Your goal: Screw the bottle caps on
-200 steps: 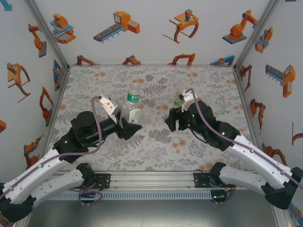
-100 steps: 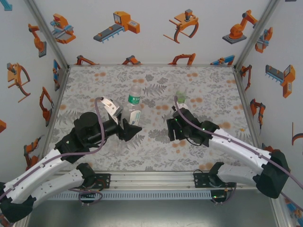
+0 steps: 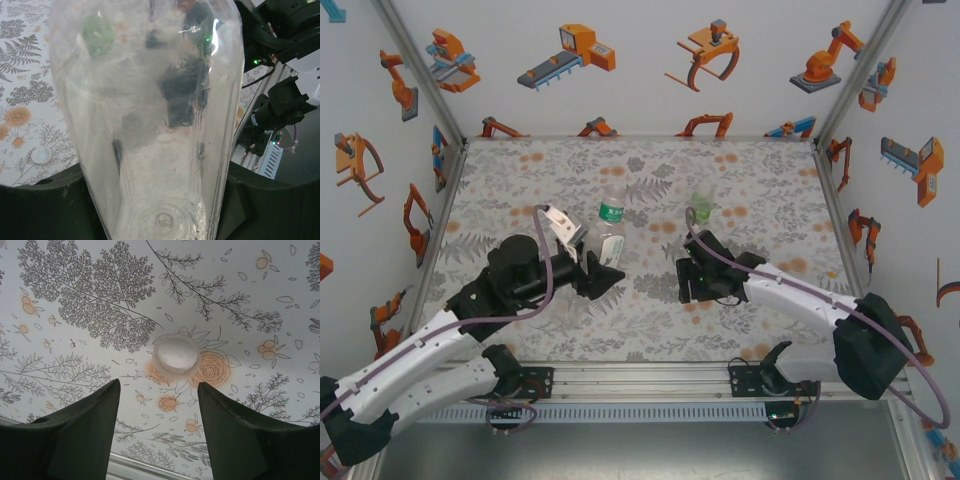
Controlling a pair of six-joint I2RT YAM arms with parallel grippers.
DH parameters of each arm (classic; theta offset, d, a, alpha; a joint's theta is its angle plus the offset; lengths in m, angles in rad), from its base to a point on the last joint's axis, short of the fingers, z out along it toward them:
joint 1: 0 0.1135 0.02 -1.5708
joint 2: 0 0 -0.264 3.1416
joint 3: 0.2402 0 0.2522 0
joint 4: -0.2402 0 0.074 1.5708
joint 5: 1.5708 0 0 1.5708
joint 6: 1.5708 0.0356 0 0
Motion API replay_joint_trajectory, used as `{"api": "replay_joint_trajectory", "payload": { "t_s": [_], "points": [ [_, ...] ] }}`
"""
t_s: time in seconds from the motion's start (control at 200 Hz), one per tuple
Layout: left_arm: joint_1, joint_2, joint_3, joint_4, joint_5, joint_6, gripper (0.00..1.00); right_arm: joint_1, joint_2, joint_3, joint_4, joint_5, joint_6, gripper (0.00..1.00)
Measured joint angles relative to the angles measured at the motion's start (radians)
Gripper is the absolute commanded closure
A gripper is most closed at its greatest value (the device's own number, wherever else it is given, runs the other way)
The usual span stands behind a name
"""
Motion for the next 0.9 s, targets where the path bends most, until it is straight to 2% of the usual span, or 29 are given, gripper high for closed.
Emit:
{"api": "replay_joint_trajectory", "payload": {
  "t_s": [0.26, 0.901],
  "points": [
    [0.0, 0.01, -0.006, 0.01, 0.006, -0.001, 1.0, 0.0, 0.072, 0.011, 0.002, -0.009, 0.0, 0.42],
    [0.0, 0.01, -0.017, 0.027, 0.006, -0.002, 1.0, 0.0, 0.133, 0.065, 0.002, -0.001, -0.015, 0.41]
  ]
}}
